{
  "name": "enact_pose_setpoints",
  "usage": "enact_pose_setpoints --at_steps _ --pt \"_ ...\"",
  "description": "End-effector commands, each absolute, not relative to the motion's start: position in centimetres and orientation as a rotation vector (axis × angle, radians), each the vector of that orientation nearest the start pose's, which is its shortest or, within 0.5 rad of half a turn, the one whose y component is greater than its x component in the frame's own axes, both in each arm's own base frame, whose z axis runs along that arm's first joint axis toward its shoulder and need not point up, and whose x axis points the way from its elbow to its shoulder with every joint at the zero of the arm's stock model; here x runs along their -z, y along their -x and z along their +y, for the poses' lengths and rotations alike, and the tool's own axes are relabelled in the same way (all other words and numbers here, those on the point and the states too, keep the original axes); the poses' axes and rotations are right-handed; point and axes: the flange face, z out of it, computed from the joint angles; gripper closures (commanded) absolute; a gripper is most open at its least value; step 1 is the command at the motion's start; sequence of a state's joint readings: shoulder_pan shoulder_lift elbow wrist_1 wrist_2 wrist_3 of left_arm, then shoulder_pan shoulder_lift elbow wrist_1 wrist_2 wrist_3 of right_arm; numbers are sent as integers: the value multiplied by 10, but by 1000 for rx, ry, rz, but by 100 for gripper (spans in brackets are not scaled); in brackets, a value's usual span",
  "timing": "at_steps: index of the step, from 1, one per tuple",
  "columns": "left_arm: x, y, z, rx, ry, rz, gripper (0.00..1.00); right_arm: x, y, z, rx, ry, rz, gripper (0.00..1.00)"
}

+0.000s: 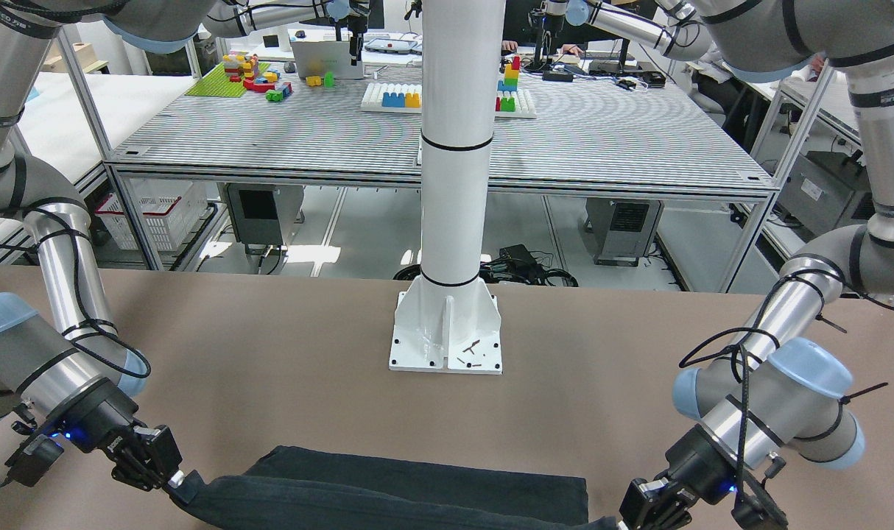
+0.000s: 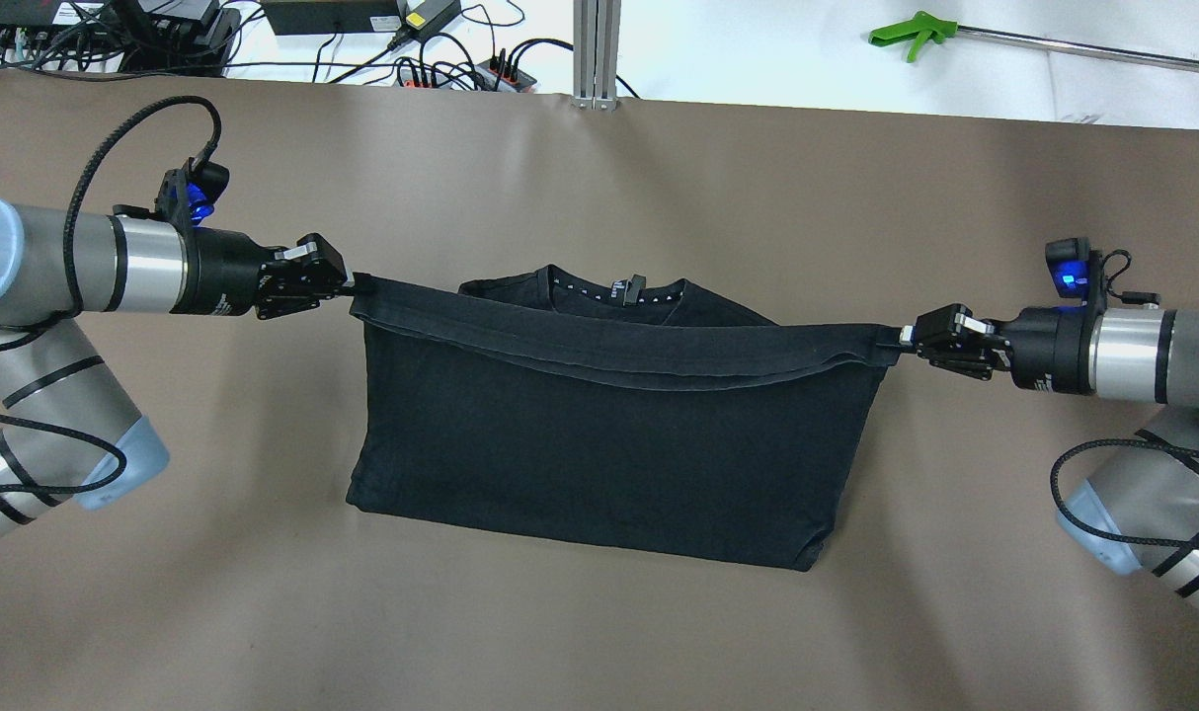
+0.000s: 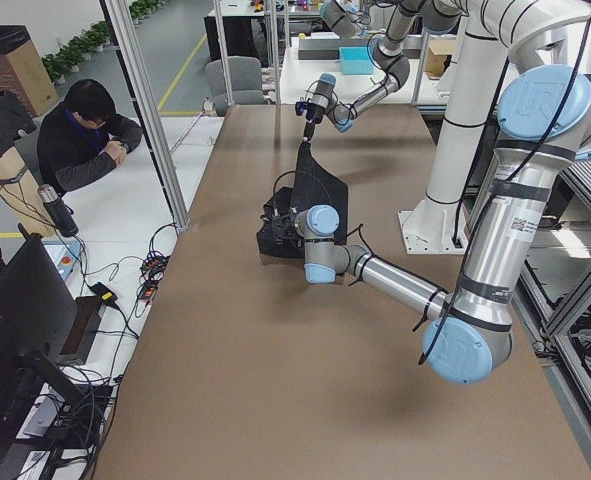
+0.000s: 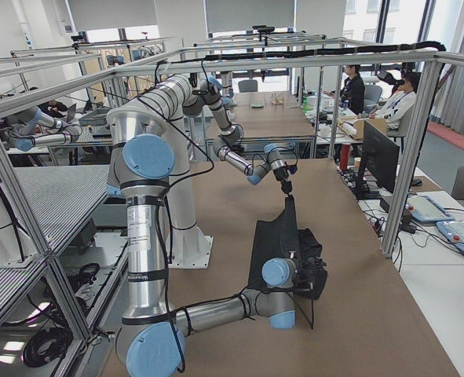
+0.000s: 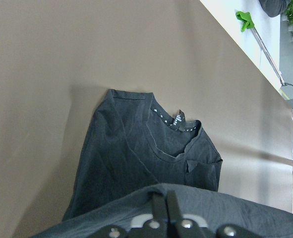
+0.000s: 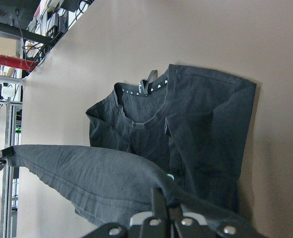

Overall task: Fold clothes
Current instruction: 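Lift the hem with both grippers and fold it over toward the collar, then lower the hem onto the shirt and open both grippers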

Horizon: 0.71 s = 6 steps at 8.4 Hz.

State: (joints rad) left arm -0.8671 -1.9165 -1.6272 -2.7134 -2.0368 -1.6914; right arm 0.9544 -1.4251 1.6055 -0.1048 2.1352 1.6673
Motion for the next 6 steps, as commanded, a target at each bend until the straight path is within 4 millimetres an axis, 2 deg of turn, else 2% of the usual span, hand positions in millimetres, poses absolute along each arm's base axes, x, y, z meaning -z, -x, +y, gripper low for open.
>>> enact_pose_setpoints --at_steps 1,2,5,6 --pt "-313 -339 -545 465 -231 1521 100 -416 261 -519 -453 -311 -1547 100" --pt "-319 -339 -550 481 -235 1509 100 -426 268 -529 -477 -312 -1527 100" --pt "-329 -346 -568 517 -244 1479 100 -429 270 -536 -508 -342 -1506 100" --pt "-338 -348 -575 532 -245 1461 100 -441 272 -539 -516 -336 -1489 100"
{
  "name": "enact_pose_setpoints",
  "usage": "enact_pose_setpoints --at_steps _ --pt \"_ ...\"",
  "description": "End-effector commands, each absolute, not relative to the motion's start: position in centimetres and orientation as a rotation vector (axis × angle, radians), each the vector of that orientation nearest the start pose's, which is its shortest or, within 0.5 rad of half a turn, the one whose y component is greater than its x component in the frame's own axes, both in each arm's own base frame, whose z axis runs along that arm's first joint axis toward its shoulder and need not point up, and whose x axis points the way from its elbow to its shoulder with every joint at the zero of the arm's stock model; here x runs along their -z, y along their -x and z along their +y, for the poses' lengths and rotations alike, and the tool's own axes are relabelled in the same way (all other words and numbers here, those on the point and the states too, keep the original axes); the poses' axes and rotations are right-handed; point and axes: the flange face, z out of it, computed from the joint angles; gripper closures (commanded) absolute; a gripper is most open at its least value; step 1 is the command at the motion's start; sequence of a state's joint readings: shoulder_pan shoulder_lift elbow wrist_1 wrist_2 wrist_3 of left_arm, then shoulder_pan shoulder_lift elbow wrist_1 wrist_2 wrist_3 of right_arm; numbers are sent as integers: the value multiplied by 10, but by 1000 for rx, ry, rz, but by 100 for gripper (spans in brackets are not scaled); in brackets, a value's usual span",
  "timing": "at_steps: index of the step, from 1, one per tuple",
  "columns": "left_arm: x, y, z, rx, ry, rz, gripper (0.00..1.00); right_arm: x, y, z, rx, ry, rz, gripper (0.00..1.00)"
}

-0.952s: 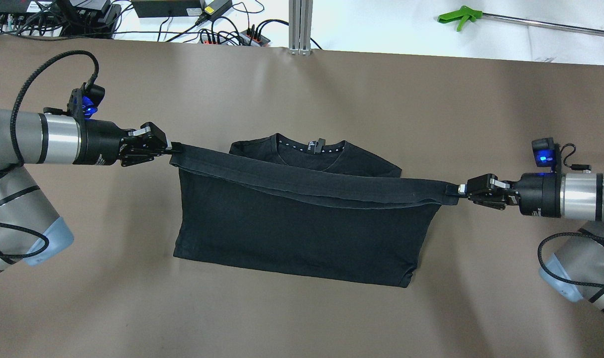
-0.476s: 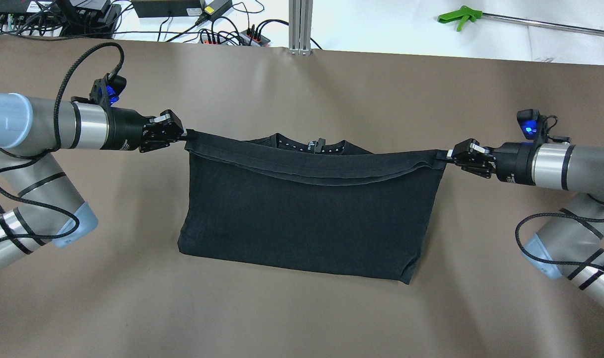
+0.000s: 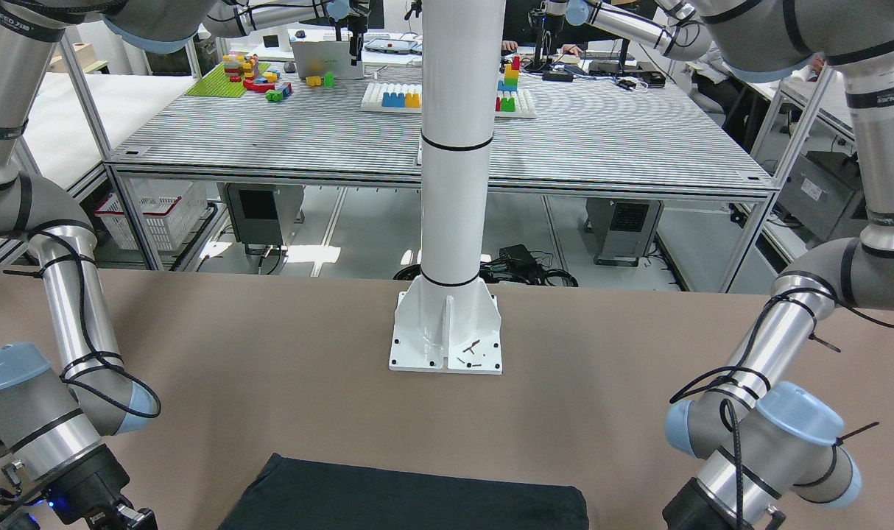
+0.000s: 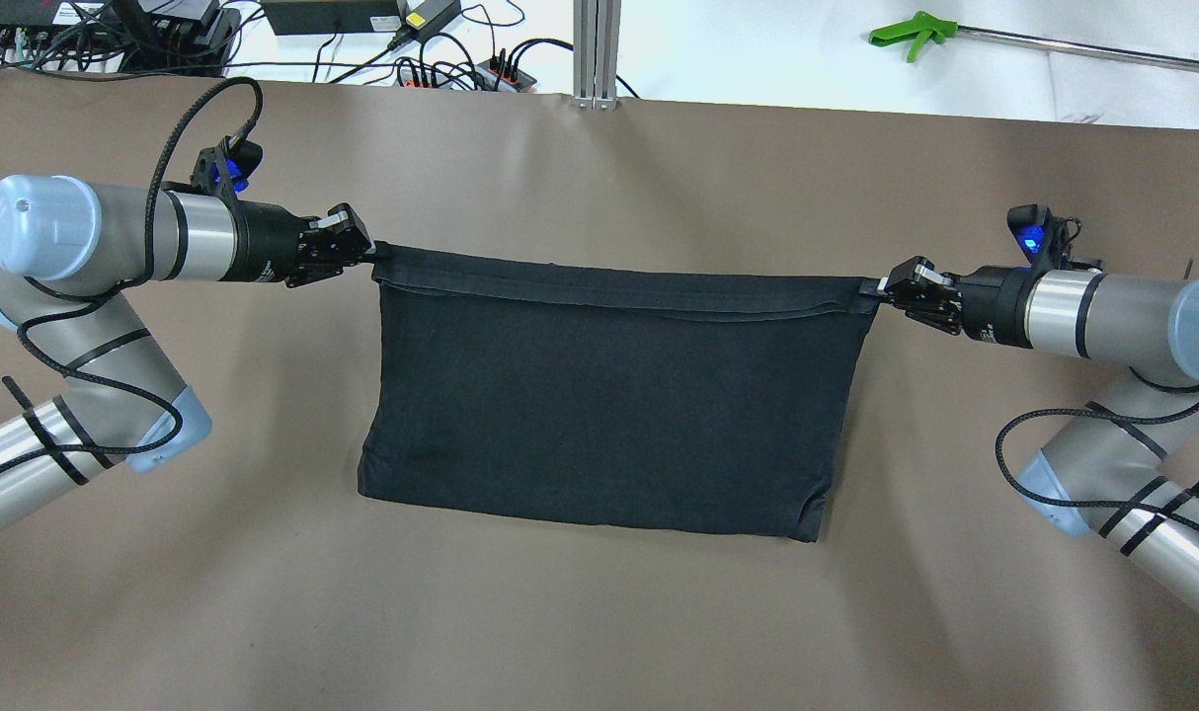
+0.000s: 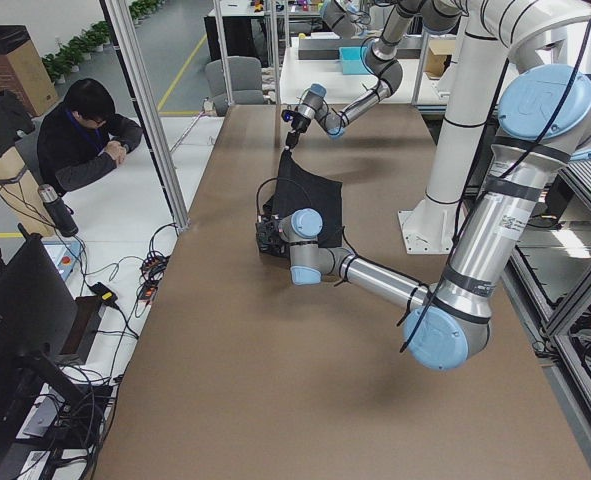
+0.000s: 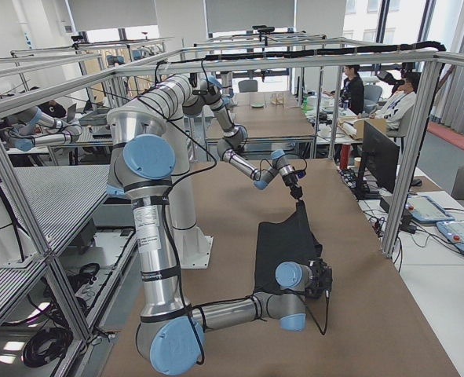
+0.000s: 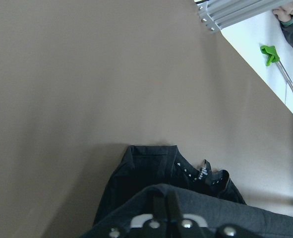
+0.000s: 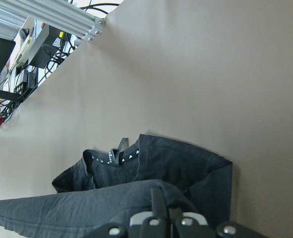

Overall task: Fold clothes
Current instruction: 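Lower the hem onto the shirt and open both grippers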

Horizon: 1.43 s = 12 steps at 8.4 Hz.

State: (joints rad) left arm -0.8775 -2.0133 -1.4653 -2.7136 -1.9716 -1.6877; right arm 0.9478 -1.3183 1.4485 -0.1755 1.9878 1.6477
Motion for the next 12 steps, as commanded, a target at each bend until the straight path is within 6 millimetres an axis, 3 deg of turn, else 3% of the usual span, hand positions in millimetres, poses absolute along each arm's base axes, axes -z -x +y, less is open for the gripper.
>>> enact_pose_setpoints --at_steps 1,2,3,6,7,8,9,12 --pt "-346 -348 -579 531 -264 1440 100 -453 273 -541 -506 -344 -1463 100" --pt "-345 -346 -582 534 -268 1438 100 -455 274 -543 -503 -358 -1454 100" --pt "-328 -349 -586 537 -268 1461 100 -448 276 -546 -501 -361 -1465 100" --pt "-305 -355 -585 543 -255 1496 100 -412 278 -548 -486 -379 -1519 100" --pt "-301 -357 -584 546 -246 1507 100 -409 277 -546 -480 -381 -1525 94" --pt "-302 -357 -584 547 -249 1506 81 -410 277 -547 -480 -380 -1523 48" --pt "-310 -356 -584 547 -266 1493 5 -415 276 -545 -484 -376 -1514 6" --pt "-324 -353 -586 545 -323 1462 6 -433 278 -548 -489 -369 -1479 6"
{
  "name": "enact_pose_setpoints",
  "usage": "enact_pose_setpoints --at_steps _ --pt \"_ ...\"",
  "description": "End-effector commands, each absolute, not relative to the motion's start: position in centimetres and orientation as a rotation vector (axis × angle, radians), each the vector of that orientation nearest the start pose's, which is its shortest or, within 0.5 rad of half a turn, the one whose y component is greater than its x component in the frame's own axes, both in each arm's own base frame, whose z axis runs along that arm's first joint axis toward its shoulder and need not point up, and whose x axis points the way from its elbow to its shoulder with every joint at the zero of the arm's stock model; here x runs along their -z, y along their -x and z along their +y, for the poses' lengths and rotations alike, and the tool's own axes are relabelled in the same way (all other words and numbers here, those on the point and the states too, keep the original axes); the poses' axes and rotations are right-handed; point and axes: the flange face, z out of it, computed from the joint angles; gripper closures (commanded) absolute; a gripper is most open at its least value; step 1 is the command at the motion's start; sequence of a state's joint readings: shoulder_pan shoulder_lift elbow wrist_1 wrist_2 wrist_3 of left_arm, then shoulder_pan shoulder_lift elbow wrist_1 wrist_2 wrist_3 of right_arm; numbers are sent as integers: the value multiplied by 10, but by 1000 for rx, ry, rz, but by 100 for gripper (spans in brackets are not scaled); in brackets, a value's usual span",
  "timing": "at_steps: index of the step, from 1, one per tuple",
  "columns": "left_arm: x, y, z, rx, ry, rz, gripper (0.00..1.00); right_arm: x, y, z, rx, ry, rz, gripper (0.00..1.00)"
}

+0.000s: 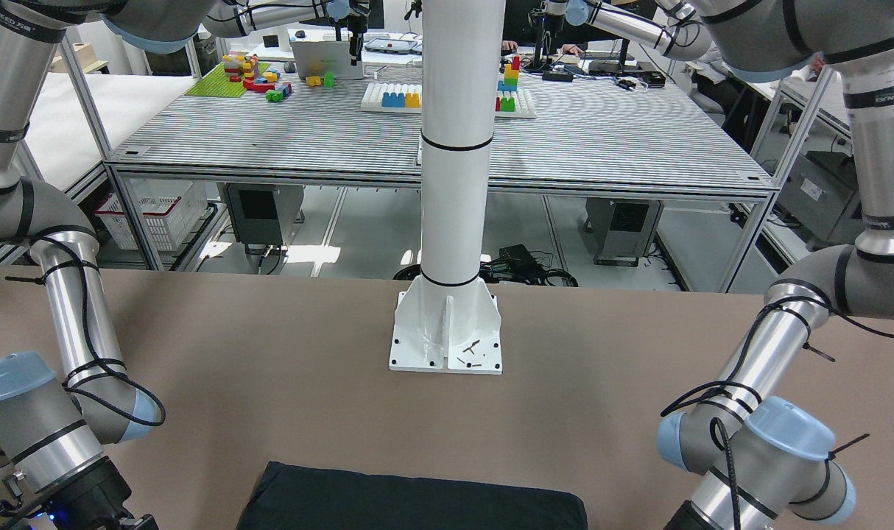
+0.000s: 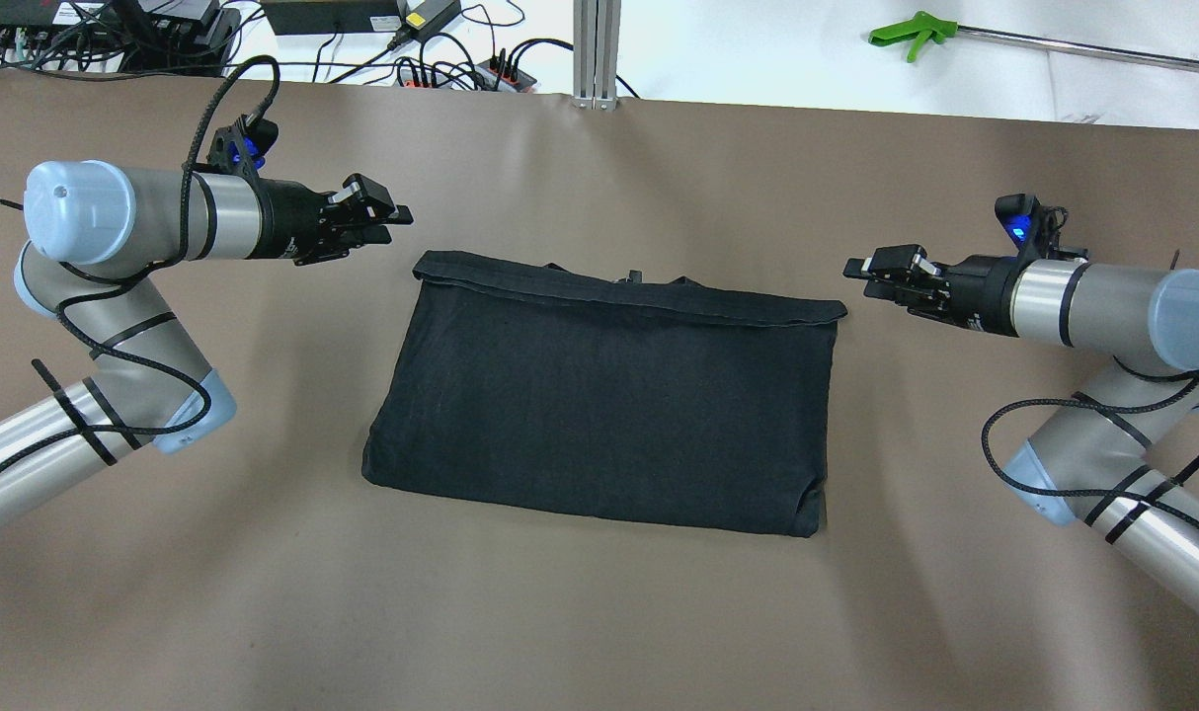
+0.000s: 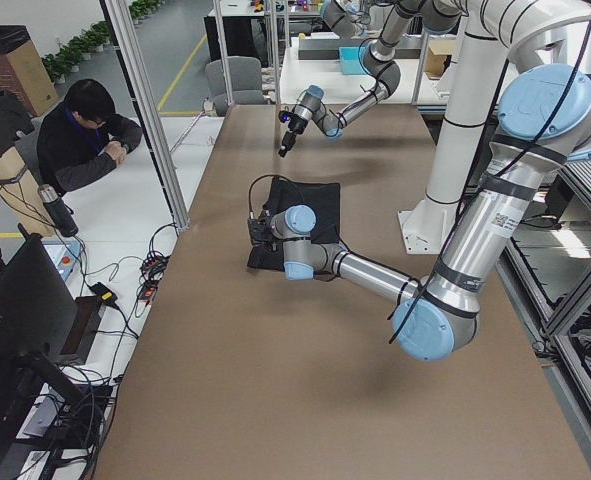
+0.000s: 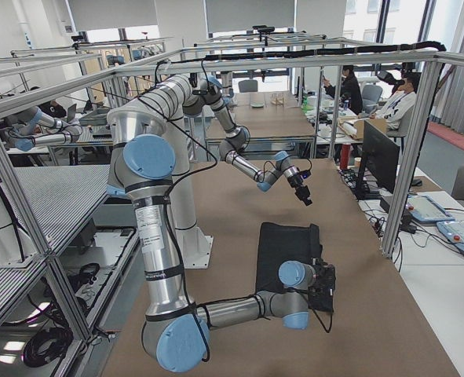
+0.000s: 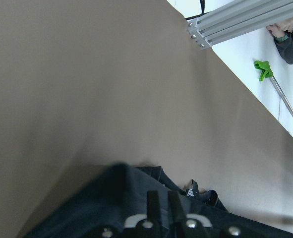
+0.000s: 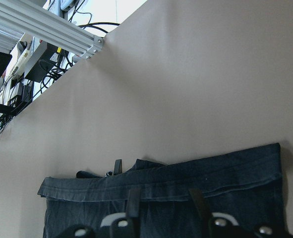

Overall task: Fold clothes
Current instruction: 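Lower the hem onto the shirt and open both grippers, then move the right gripper to the folded bundle's near corner and grasp it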

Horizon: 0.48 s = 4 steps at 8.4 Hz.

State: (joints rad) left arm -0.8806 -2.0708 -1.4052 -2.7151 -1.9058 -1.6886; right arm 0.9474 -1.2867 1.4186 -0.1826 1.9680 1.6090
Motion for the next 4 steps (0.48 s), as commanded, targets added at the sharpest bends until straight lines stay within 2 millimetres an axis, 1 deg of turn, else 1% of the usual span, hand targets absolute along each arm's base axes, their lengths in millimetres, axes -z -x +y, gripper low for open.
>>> enact_pose_setpoints --at_steps 1,2,3,4 --pt "-324 -353 -586 545 -323 1462 6 -433 279 -549 -494 -358 -1466 6" --pt "-322 -352 -587 545 -325 1464 6 -433 281 -549 -493 -345 -1462 6" --pt "-319 -351 -587 545 -330 1468 6 -428 296 -537 -465 -286 -1464 6" --pt "-318 -350 -588 547 -333 1469 6 -425 327 -508 -380 -177 -1459 6"
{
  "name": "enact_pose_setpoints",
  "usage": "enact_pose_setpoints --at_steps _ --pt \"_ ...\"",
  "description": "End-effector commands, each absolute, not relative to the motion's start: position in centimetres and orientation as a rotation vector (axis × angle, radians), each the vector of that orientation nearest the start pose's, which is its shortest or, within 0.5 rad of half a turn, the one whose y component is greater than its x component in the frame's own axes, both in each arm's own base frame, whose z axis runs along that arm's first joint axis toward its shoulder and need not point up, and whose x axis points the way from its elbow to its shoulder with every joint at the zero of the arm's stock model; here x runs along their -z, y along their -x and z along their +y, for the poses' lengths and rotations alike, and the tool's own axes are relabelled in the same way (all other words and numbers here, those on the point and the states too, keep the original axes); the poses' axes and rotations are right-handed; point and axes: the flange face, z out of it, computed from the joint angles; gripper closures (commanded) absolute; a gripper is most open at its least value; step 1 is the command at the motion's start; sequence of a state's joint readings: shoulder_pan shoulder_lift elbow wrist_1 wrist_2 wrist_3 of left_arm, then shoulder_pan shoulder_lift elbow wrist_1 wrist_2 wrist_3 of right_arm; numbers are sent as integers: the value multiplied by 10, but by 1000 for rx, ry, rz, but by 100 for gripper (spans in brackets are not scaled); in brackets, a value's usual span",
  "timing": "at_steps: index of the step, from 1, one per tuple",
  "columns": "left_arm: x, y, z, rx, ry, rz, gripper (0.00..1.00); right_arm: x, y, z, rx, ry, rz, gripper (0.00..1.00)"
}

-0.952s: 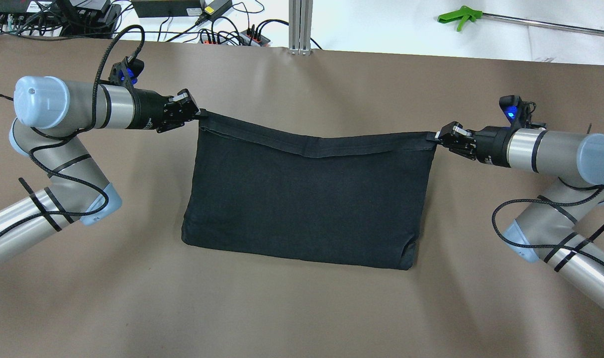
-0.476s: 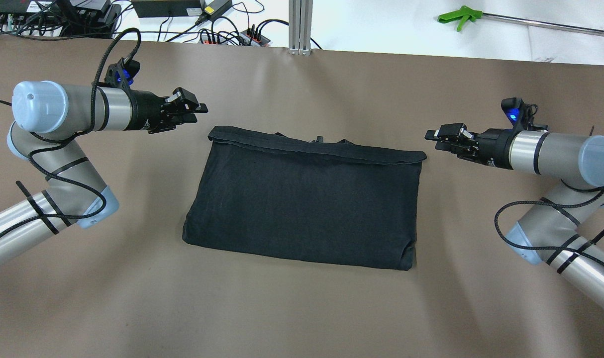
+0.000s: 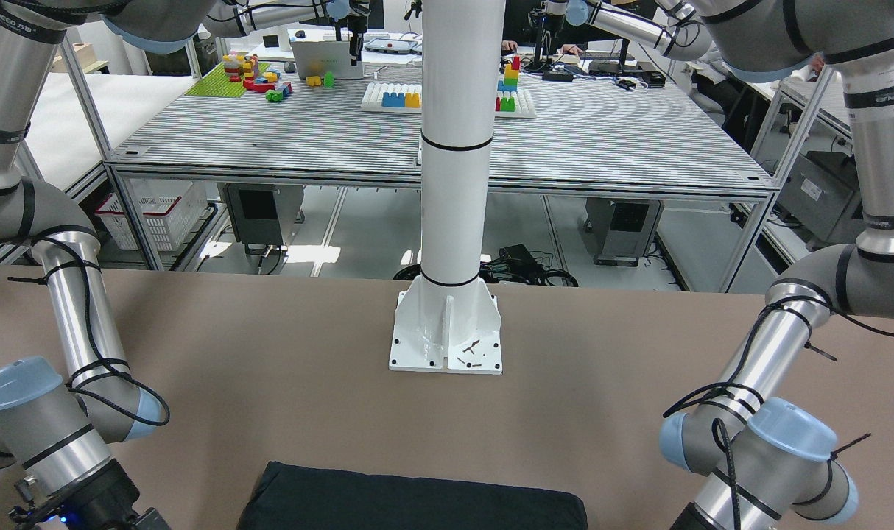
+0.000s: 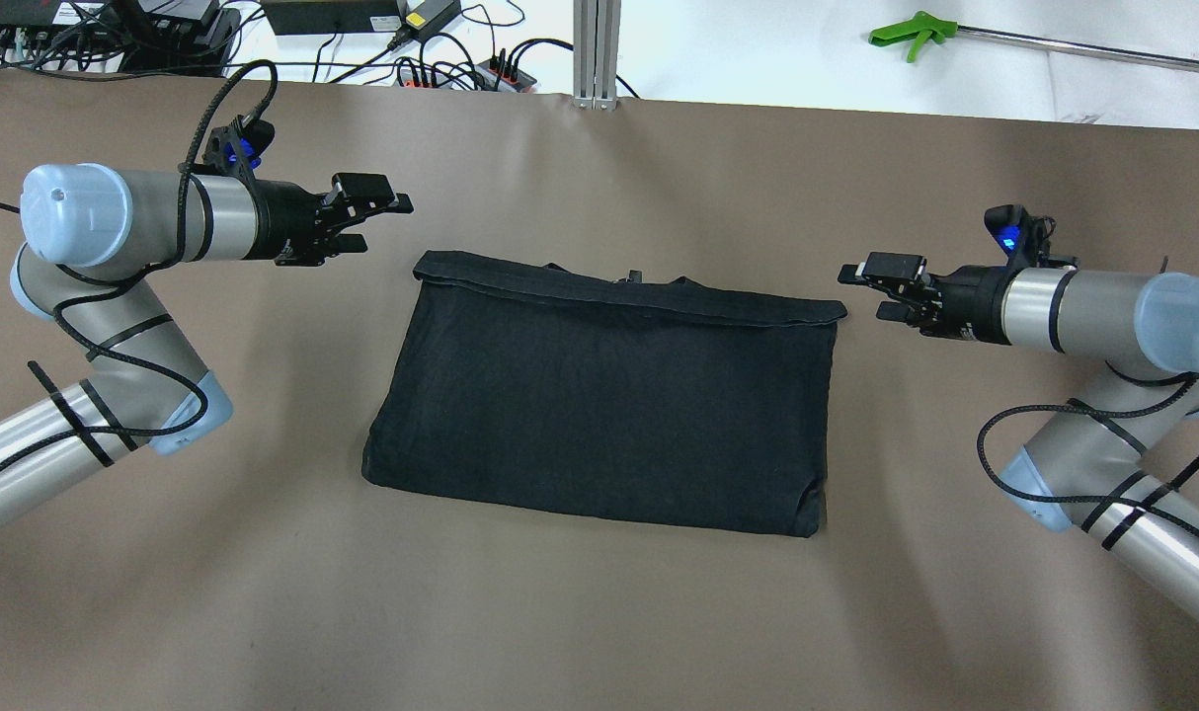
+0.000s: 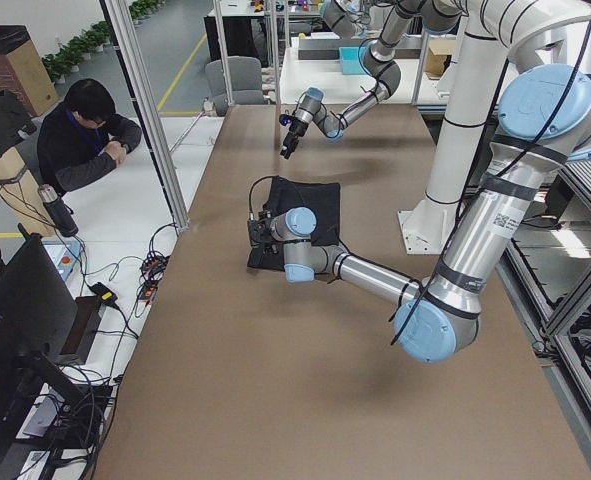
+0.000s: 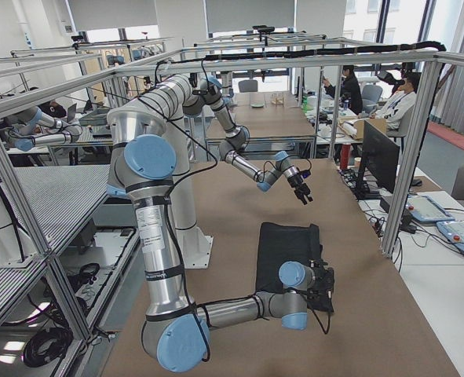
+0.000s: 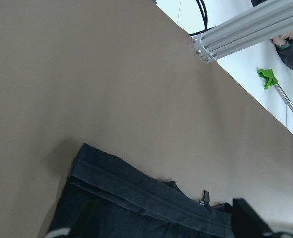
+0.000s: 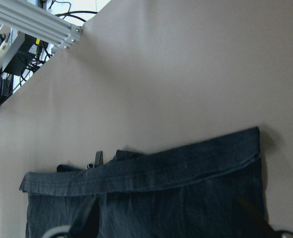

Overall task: Fold clothes
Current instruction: 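Move the right gripper to the folded bundle's near corner and grasp it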

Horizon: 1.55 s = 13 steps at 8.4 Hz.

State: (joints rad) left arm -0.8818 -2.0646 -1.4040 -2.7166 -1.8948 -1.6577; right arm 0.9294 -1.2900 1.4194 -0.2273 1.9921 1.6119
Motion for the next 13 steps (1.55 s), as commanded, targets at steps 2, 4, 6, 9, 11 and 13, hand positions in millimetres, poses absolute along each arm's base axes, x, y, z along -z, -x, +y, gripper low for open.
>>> enact_pose_setpoints --at_steps 2,4,6,9,11,13 --pt "-315 -348 -589 547 -338 1472 6 -421 352 -456 -349 -21 -1415 6" --pt "-315 -346 -589 550 -340 1472 6 -436 346 -409 -336 49 -1388 6" --pt "-318 -346 -588 551 -339 1469 6 -448 365 -395 -329 85 -1344 6" --pt "-320 -345 -587 551 -338 1466 6 -449 383 -388 -321 97 -1319 8" --pt "-322 -346 -586 551 -338 1463 6 -450 390 -385 -314 106 -1312 57" --pt "-325 -347 -585 551 -337 1459 6 -460 409 -371 -283 135 -1291 91"
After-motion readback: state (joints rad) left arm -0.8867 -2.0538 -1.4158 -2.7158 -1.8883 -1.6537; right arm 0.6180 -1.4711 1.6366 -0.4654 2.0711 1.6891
